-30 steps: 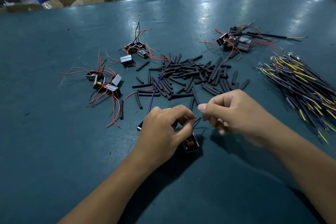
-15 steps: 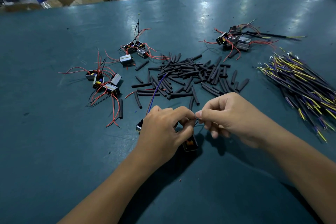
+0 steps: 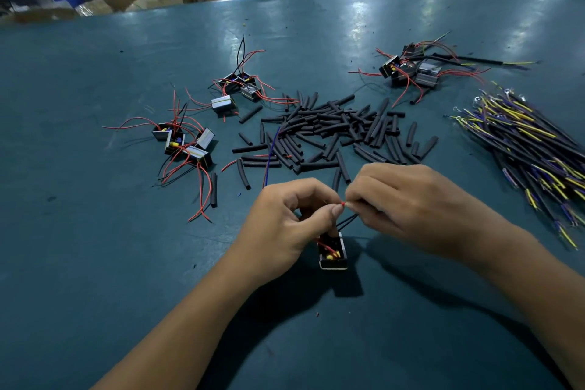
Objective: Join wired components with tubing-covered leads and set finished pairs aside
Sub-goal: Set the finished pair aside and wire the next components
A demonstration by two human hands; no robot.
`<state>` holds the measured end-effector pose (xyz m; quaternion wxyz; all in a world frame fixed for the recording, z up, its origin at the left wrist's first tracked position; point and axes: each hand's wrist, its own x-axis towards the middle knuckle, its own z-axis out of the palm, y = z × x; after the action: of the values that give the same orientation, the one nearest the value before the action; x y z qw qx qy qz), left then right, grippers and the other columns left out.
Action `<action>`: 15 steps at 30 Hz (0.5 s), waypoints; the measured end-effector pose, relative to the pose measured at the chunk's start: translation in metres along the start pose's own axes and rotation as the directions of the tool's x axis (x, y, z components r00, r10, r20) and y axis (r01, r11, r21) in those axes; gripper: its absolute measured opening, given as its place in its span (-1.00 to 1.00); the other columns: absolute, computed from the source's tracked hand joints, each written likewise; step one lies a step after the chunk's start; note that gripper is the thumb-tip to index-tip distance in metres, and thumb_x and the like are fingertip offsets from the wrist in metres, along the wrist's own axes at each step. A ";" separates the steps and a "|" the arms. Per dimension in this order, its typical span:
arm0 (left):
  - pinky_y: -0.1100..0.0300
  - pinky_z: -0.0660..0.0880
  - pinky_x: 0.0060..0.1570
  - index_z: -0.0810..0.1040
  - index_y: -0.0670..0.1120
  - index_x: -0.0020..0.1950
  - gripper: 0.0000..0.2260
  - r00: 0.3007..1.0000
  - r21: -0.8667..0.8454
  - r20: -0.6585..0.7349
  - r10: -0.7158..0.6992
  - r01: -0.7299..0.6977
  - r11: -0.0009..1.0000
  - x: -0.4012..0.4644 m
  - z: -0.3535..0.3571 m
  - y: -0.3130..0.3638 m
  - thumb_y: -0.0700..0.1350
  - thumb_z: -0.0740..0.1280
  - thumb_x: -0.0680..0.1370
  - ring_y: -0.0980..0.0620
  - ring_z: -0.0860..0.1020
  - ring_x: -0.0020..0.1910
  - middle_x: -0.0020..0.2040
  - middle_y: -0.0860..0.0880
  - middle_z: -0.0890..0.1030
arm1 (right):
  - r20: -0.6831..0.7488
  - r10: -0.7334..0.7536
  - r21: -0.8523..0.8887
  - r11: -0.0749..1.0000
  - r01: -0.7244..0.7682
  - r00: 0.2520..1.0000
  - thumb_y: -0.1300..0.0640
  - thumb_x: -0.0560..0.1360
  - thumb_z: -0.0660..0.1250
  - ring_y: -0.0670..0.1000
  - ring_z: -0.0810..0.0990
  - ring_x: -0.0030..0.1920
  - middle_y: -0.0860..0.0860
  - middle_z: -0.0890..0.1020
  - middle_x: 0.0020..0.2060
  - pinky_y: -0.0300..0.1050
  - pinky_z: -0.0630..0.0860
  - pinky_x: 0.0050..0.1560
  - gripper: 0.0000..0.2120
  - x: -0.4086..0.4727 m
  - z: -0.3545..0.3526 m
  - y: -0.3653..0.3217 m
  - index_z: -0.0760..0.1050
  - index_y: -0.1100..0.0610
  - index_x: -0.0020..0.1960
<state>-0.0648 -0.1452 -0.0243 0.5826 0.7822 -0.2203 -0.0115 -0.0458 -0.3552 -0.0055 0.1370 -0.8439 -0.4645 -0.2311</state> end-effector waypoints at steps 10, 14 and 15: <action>0.06 0.31 -0.30 0.61 -0.05 -0.20 -0.93 0.924 0.728 -0.062 0.378 -0.217 0.651 -0.001 0.012 -0.008 -0.14 0.39 0.49 0.11 0.41 -0.42 -0.38 0.09 0.56 | 0.658 0.644 0.611 -0.152 -0.777 0.391 0.16 0.61 0.28 -0.06 0.42 -0.60 0.09 0.54 -0.48 -0.32 0.23 -0.68 -0.64 0.005 -0.004 -0.006 0.59 0.20 -0.34; 0.02 0.31 -0.35 0.60 -0.06 -0.22 -0.91 0.899 0.788 -0.020 0.437 -0.254 0.560 -0.001 0.012 -0.006 -0.18 0.43 0.48 0.01 0.42 -0.46 -0.43 0.05 0.50 | 0.723 0.587 0.586 -0.243 -0.773 0.363 0.15 0.58 0.32 -0.05 0.45 -0.57 0.08 0.55 -0.47 -0.30 0.28 -0.66 -0.65 0.008 0.000 -0.011 0.61 0.18 -0.37; 0.02 0.31 -0.36 0.60 -0.07 -0.22 -0.90 0.896 0.793 -0.020 0.443 -0.256 0.553 -0.001 0.012 -0.005 -0.18 0.42 0.49 0.01 0.41 -0.46 -0.44 0.05 0.50 | 0.735 0.576 0.580 -0.259 -0.772 0.359 0.14 0.57 0.33 -0.06 0.45 -0.57 0.07 0.54 -0.47 -0.30 0.29 -0.65 -0.65 0.008 0.001 -0.011 0.61 0.16 -0.38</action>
<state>-0.0673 -0.1544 -0.0328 0.2008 0.8909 -0.2900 0.2863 -0.0514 -0.3432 -0.0020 0.6459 -0.7114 0.0504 0.2723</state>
